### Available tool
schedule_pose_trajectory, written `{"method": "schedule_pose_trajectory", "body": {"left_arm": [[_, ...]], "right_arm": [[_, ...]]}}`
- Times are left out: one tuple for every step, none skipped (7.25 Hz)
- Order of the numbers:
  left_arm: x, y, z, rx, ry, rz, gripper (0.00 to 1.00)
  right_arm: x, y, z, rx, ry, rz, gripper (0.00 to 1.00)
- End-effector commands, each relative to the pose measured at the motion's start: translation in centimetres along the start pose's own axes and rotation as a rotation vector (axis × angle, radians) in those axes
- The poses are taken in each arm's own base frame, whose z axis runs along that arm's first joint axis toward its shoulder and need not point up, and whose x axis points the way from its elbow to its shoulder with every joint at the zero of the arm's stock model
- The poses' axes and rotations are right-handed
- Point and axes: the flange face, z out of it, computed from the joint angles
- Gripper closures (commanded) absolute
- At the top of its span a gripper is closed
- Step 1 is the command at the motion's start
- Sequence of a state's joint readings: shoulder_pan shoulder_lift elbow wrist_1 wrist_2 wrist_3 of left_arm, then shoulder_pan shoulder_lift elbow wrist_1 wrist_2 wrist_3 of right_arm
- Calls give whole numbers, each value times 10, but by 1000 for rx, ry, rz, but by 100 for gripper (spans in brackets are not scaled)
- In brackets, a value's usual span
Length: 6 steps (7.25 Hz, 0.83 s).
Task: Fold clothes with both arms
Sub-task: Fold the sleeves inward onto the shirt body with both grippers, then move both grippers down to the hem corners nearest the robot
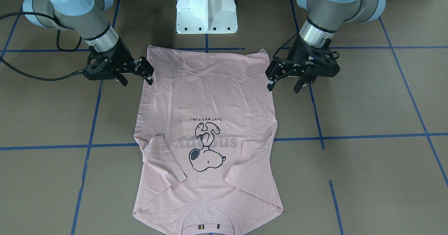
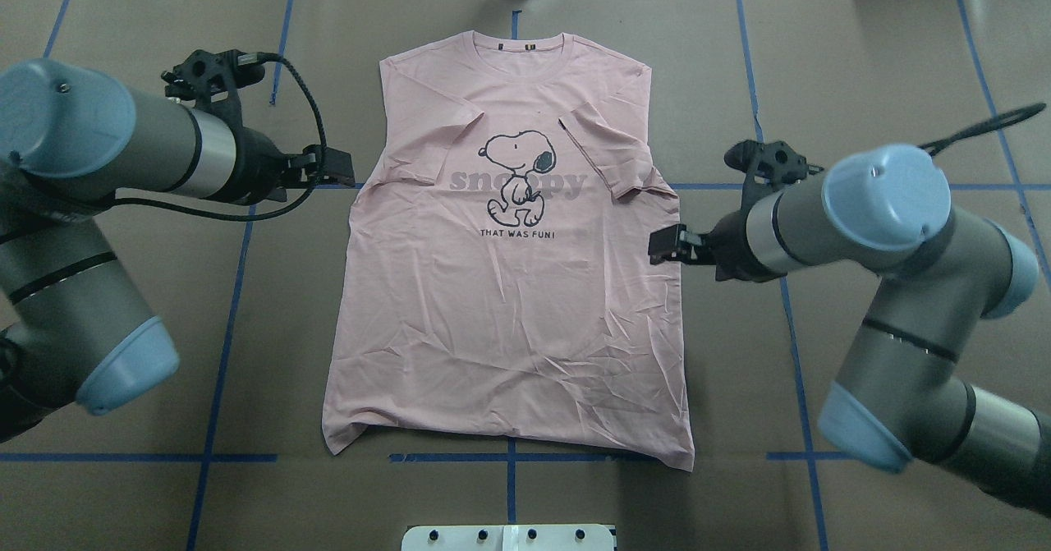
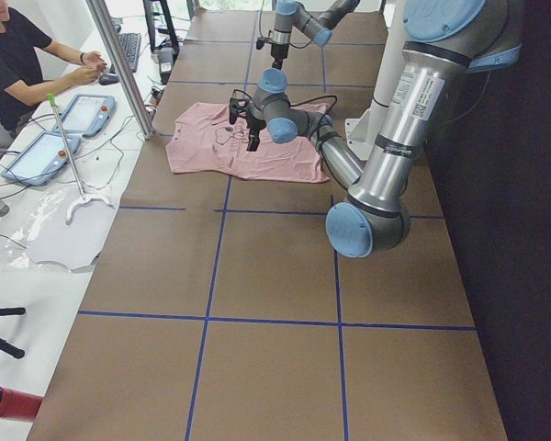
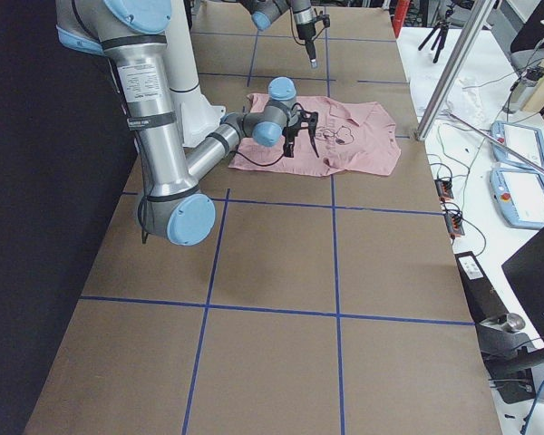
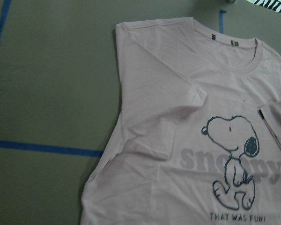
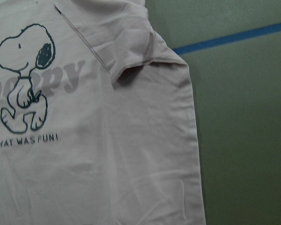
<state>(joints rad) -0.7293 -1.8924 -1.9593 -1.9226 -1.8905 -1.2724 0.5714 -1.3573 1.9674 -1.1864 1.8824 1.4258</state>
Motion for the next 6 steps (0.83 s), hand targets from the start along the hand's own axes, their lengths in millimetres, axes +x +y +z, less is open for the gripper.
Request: {"method": "schedule_pose_trajectory", "body": {"left_arm": [[-11, 20, 0, -30, -15, 8, 0], [-10, 21, -1, -30, -11, 7, 0], [-10, 21, 0, -31, -11, 7, 0], [-7, 21, -2, -29, -2, 9, 0], [-7, 21, -1, -30, 1, 10, 0], [-5, 21, -2, -28, 5, 12, 0]], "right_arm": [[-2, 95, 0, -19, 111, 24, 0], [-4, 134, 16, -11, 176, -12, 0], [1, 168, 49, 14, 218, -45, 0], [7, 186, 72, -2, 223, -66, 0], [9, 186, 76, -2, 215, -68, 1], [7, 184, 72, -7, 206, -64, 1]]}}
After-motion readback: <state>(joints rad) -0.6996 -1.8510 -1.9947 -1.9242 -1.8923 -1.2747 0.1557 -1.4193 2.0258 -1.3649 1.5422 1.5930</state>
